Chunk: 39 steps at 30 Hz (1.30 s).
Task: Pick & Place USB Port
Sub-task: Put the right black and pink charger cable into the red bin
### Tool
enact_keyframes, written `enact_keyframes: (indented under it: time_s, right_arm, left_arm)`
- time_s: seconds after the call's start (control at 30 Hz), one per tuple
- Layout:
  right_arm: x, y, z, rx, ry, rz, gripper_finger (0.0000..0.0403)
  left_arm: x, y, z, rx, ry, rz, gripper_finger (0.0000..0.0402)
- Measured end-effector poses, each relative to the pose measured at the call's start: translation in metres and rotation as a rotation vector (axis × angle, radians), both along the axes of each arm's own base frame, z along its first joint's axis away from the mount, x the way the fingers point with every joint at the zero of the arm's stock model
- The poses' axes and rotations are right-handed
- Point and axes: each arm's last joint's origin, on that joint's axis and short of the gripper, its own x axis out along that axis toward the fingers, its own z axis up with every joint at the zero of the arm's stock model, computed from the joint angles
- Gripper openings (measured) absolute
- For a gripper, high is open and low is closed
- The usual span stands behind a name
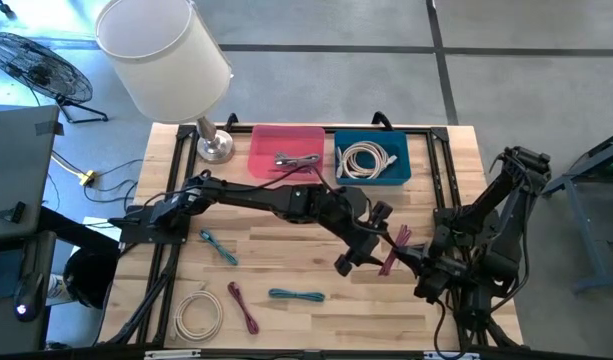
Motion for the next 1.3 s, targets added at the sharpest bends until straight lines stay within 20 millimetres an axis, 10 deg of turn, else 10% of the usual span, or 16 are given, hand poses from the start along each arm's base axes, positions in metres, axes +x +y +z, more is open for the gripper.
enact_keyframes:
  time_s: [0.43,0.7,0.87,1.3]
  right_arm:
    - [0.008,-0.005,0.000,-0.009,0.009,-0.033,0.0012]
    - [0.009,-0.005,0.000,-0.007,0.011,-0.035,0.0009]
    - [0.008,-0.006,0.000,-0.013,0.004,-0.040,0.0012]
    - [0.009,-0.006,0.001,0.049,-0.037,-0.061,0.0159]
  left_arm:
    - [0.001,-0.001,0.002,-0.003,-0.022,0.000,0.0208]
    - [0.001,-0.001,0.003,0.043,-0.055,0.007,0.0032]
    - [0.001,-0.002,0.004,0.063,-0.062,0.068,0.0016]
    - [-0.017,0.007,0.019,0.162,-0.007,0.237,0.0010]
